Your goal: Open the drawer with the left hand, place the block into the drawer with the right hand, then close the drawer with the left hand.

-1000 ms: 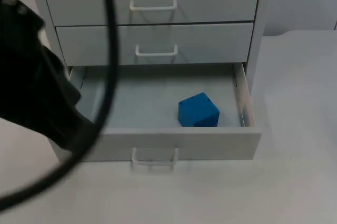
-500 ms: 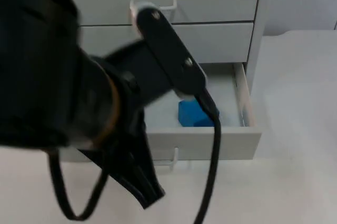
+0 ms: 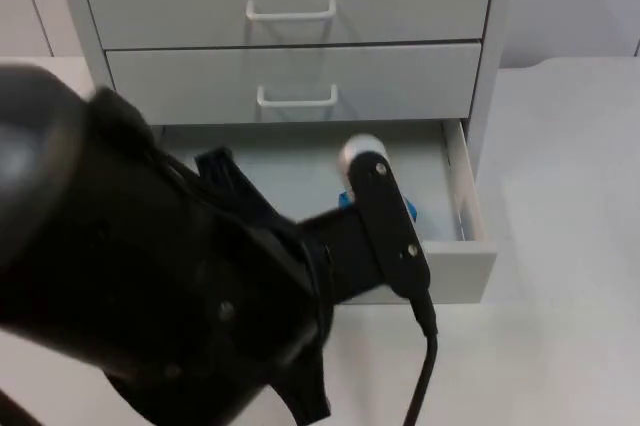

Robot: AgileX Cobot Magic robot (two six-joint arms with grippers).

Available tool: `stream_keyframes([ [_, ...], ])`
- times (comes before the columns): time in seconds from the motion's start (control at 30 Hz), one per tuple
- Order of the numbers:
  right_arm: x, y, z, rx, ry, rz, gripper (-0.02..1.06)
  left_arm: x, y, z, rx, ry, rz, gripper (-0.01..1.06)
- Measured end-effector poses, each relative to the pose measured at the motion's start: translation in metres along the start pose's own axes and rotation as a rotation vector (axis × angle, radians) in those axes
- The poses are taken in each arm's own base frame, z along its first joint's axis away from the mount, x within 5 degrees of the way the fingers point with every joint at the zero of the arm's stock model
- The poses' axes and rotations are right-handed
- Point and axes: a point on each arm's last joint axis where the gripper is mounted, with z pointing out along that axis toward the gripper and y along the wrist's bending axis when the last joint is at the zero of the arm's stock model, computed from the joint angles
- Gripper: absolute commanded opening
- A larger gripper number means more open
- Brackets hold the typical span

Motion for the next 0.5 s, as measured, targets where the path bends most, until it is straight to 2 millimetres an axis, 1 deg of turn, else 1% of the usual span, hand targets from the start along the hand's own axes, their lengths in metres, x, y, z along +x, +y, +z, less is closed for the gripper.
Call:
stream_keyframes([
  [0.27,0.0,0.0,0.0,0.0,0.0,0.0,0.76,-0.003,-0.006,0.01,-0.013,-0.043,0.04,0.0],
  [0.5,0.0,0.0,0.0,-0.003,0.0,0.003,0.76,0.001,-0.003,0.026,-0.037,-0.048,0.067,0.0],
])
